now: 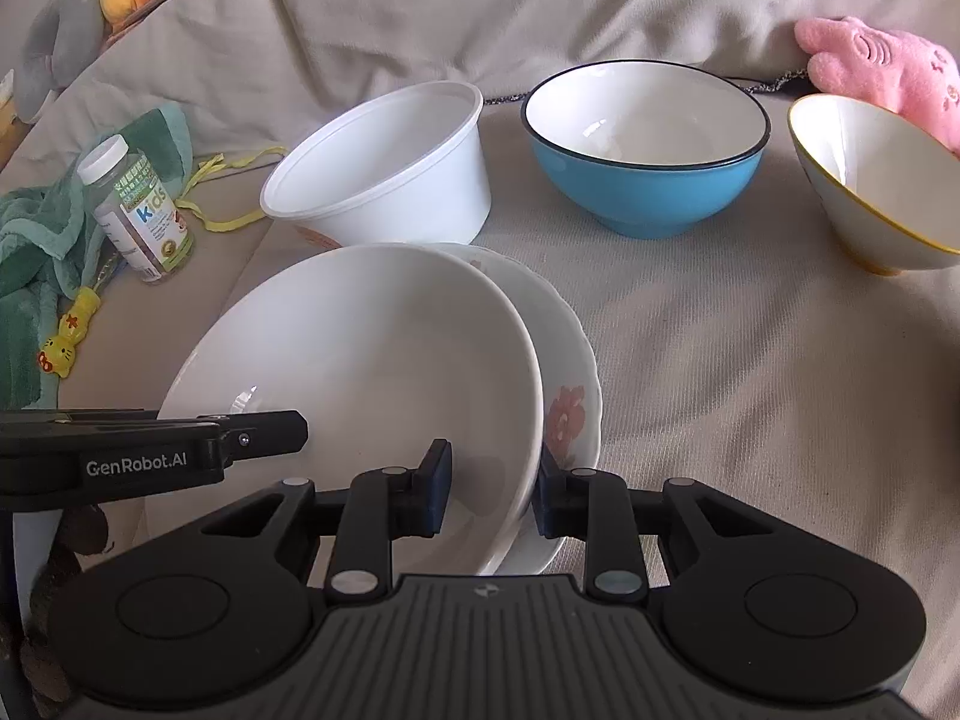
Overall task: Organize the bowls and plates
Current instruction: 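Lift the white bowl with the left tool and set it onto the floral plate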
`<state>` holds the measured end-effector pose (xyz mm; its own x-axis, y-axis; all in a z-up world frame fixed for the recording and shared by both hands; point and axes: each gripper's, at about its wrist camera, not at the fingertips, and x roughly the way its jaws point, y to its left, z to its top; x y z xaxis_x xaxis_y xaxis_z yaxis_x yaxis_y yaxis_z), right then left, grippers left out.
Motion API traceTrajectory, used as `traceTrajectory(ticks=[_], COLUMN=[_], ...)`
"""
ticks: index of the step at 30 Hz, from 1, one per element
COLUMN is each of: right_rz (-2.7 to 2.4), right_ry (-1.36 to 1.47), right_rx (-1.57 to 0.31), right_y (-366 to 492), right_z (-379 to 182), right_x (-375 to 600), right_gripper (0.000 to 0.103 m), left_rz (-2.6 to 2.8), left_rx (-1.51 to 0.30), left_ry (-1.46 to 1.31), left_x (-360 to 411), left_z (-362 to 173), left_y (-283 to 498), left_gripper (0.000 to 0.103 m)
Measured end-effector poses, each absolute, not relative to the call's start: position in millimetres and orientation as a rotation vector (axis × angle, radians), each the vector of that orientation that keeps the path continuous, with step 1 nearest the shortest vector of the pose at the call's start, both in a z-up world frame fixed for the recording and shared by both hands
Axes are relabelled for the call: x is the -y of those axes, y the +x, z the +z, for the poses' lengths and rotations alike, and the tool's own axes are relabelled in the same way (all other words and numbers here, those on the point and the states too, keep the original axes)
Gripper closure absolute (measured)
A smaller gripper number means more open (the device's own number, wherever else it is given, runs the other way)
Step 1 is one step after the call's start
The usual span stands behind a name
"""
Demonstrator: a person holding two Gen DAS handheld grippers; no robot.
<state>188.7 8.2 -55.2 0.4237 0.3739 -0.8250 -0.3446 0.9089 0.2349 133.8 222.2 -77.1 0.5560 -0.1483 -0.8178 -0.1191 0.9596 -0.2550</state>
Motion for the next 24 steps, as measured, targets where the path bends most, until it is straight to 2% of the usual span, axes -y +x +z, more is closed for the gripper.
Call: traceTrajectory(ticks=[2, 8, 14, 21, 23, 24], right_rz=[0.456, 0.456, 0.455, 0.427, 0.421, 0.409], right_ry=[0.024, -0.005, -0.085, -0.058, -0.045, -0.046], right_rx=[-1.046, -1.028, -0.953, -0.947, -0.939, -0.94], right_y=[193, 194, 192, 193, 193, 193], right_z=[-56, -53, -39, -40, -39, -39], right_x=[-9, -9, -14, -2, 3, 4], right_gripper=[0.076, 0.076, 0.077, 0.077, 0.075, 0.07], left_rz=[-0.017, -0.023, -0.001, 0.052, 0.083, 0.084], left_rx=[-0.982, -0.972, -0.836, -0.828, -0.829, -0.829], left_ry=[-0.312, -0.353, -0.319, -0.331, -0.285, -0.266], left_x=[-226, -235, -241, -251, -248, -247], left_z=[-77, -74, -52, -50, -51, -52], left_y=[134, 134, 124, 124, 124, 124], left_gripper=[0.073, 0.073, 0.073, 0.073, 0.067, 0.067])
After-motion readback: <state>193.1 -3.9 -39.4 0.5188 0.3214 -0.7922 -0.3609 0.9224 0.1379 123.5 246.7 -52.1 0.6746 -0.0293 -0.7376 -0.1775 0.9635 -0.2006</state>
